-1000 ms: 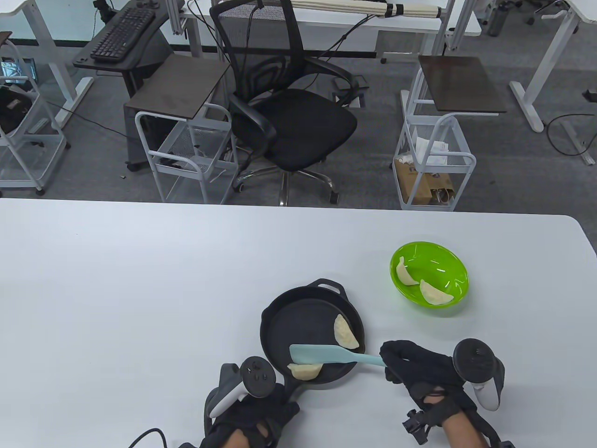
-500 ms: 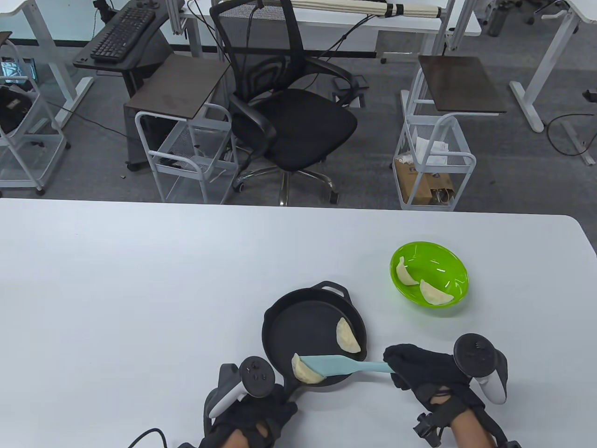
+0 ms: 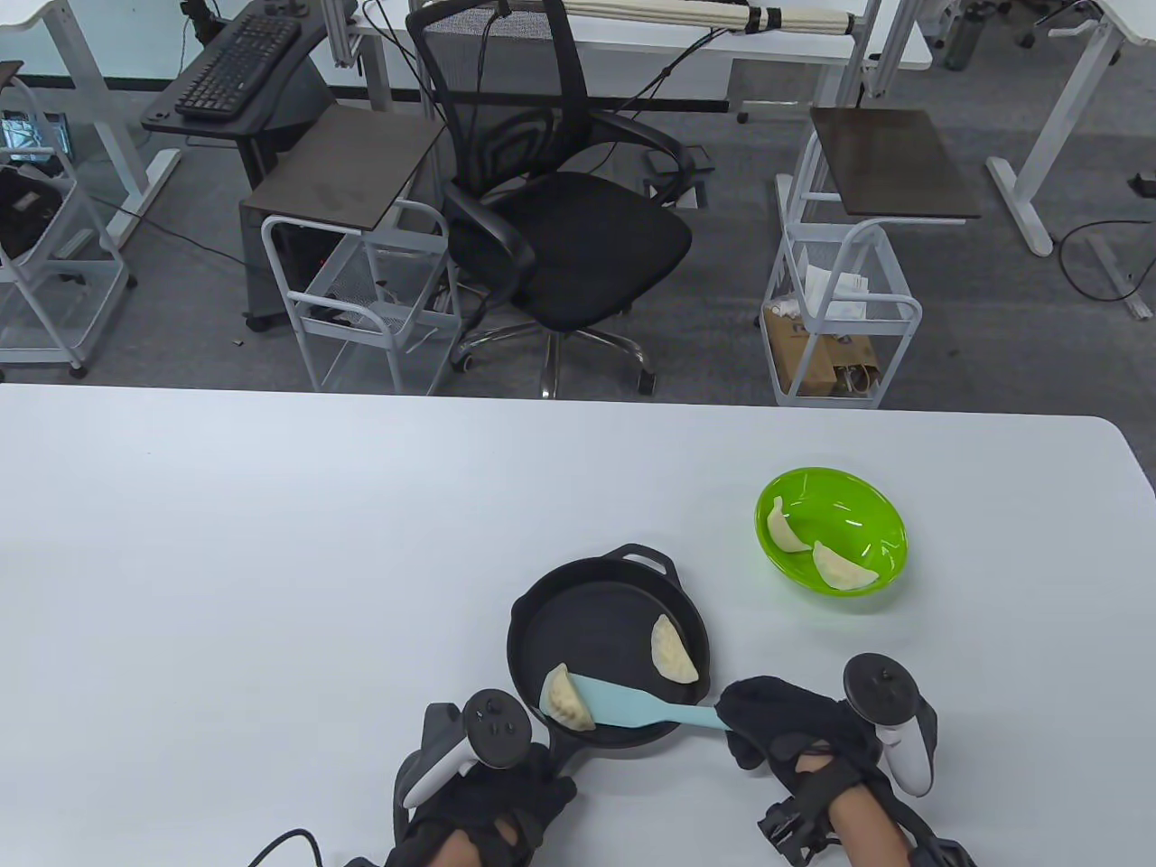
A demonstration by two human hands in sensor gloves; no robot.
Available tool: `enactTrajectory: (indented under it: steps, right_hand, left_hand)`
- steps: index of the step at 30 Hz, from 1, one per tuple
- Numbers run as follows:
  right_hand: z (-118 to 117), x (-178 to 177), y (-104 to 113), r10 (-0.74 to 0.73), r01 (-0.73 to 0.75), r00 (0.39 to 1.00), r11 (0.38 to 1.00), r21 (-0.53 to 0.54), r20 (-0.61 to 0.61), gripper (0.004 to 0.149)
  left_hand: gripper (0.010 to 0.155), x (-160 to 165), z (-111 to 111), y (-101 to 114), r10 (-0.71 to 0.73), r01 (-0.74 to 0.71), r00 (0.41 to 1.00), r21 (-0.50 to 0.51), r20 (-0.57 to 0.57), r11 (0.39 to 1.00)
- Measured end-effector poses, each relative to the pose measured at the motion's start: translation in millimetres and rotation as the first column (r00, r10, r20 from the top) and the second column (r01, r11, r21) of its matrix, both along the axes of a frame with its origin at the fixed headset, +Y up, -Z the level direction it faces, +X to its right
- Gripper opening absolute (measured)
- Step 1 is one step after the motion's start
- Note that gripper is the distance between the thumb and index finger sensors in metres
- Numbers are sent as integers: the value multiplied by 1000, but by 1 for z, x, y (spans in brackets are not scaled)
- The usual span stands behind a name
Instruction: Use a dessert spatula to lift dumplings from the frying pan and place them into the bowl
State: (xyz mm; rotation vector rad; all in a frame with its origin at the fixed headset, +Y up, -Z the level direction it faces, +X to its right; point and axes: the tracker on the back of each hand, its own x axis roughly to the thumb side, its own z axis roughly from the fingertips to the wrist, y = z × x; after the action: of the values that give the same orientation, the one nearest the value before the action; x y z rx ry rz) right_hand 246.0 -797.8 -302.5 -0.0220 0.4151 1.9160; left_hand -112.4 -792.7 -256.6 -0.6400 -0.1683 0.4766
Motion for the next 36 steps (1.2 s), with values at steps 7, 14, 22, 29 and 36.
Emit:
enactTrajectory:
  steps: [7, 14, 22, 29, 36]
  right_hand:
    - [2, -6, -4, -34, 34, 999, 999, -18, -21, 48]
    - [3, -9, -5, -83, 82, 996, 995, -51, -29, 48]
    - [6, -12, -4, -134, 134, 991, 988, -80, 5, 47]
    - [8, -15, -5, -164, 166, 986, 982, -89, 26, 47]
    - [9, -17, -6, -196, 199, 980, 975, -98, 43, 47]
  left_hand:
    - [66, -1, 0, 0, 5, -5, 1000, -4, 5, 1000]
    - [66, -1, 0, 0, 5, -5, 1000, -5, 5, 1000]
    - [66, -1, -1, 1, 6, -6, 1000, -5, 4, 1000]
    - [66, -1, -1, 1, 9, -9, 1000, -6, 3, 1000]
    - [67, -2, -1, 1, 10, -10, 1000, -7, 3, 1000]
